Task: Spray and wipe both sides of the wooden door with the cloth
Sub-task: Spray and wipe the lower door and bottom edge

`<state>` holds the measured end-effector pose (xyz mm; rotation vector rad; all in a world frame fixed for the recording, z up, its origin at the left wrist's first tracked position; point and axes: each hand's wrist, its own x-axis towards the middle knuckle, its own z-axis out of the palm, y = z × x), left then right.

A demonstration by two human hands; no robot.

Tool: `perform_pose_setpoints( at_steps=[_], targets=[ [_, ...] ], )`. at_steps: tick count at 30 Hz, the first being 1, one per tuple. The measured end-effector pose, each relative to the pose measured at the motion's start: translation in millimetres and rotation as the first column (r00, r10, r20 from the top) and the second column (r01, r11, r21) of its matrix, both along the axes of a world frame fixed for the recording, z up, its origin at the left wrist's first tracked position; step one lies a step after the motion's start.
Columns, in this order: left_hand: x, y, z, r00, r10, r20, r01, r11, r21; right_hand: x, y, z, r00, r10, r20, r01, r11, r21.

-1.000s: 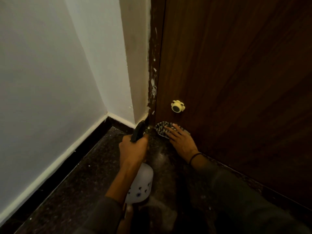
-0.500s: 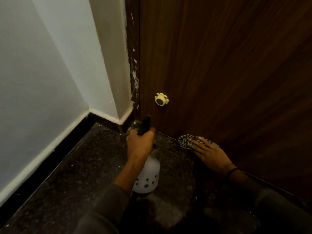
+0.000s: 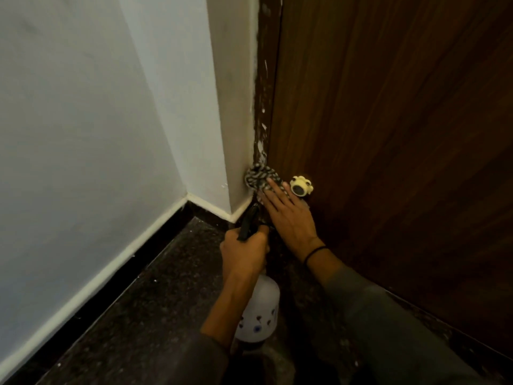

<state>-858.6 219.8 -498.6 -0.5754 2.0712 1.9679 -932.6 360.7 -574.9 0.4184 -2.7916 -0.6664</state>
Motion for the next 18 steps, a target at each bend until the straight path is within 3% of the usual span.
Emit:
perform_pose_setpoints(
  at_steps=[4,9,12,18],
  targets=[
    [-1,-2,2,1.0,-0.006,-0.003,0.006,1.0,-0.011,-11,-30,22,0.971,-0.122,-0.206,0.065,0.963,-0.262],
    [-3,-15,2,1.0,0.008,-0.029,-0.01,0.998,-0.066,-26,-38,79,0.897,-0.217,-0.385,0.055,0.918,-0.392],
    [-3,-24,1,0.999,0.014,-0.034,-0.017,0.996,-0.088,-29,-38,72,0.904,-0.203,-0.375,0.087,0.949,-0.303],
    [-6,-32,2,0.999,0.029,-0.029,-0.031,0.996,-0.083,-17,-32,25,0.987,-0.111,-0.116,0.095,0.986,-0.136]
  ],
)
